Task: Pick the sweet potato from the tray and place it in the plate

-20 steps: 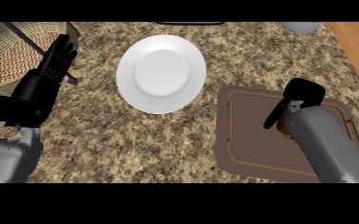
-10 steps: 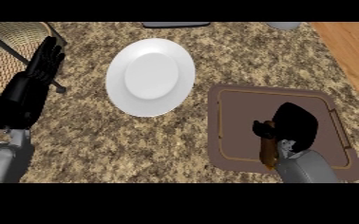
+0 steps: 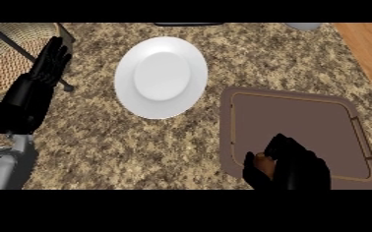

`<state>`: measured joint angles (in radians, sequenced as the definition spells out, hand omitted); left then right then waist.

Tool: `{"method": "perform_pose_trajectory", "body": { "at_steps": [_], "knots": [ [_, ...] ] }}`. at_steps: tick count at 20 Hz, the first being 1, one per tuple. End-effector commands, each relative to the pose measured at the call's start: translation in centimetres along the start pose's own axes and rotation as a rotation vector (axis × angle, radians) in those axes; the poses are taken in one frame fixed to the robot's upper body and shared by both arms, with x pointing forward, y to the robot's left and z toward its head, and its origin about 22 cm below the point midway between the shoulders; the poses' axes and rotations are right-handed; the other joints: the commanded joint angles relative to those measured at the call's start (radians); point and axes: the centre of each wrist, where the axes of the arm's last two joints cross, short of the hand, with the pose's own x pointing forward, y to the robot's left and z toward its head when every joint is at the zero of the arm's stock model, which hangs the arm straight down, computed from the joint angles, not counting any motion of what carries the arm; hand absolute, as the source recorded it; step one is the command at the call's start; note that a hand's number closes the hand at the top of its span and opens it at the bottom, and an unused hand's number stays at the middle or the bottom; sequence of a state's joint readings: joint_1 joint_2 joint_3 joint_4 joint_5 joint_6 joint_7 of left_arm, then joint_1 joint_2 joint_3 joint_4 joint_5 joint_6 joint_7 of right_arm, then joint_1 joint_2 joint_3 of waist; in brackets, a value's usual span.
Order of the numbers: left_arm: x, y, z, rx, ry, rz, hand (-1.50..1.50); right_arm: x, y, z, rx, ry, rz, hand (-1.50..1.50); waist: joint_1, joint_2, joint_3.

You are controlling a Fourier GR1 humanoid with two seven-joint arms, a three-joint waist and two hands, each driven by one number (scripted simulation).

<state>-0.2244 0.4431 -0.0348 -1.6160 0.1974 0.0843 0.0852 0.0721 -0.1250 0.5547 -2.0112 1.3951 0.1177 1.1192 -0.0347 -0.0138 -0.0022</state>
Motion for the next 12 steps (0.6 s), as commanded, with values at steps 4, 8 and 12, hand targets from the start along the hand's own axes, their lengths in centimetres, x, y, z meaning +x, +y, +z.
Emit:
{"method": "perform_pose_trajectory", "body": {
  "at_steps": [4, 8, 12],
  "knots": [
    [0.1, -0.3, -1.8, -0.032, 0.002, 0.008, 0.00, 4.9, -4.5, 5.8, -0.141, -0.124, -0.298, 1.50, 0.029, 0.014, 0.001],
    [-0.2, -1.5, 0.0, -0.035, -0.023, -0.002, 0.00, 7.4, -3.6, 6.2, -0.150, -0.183, -0.334, 1.50, 0.049, 0.013, 0.001],
    [0.8, -2.0, -3.1, -0.043, -0.028, 0.018, 0.00, 10.3, -5.6, 2.5, -0.142, -0.209, -0.351, 1.50, 0.047, 0.020, 0.001]
  ]
}}
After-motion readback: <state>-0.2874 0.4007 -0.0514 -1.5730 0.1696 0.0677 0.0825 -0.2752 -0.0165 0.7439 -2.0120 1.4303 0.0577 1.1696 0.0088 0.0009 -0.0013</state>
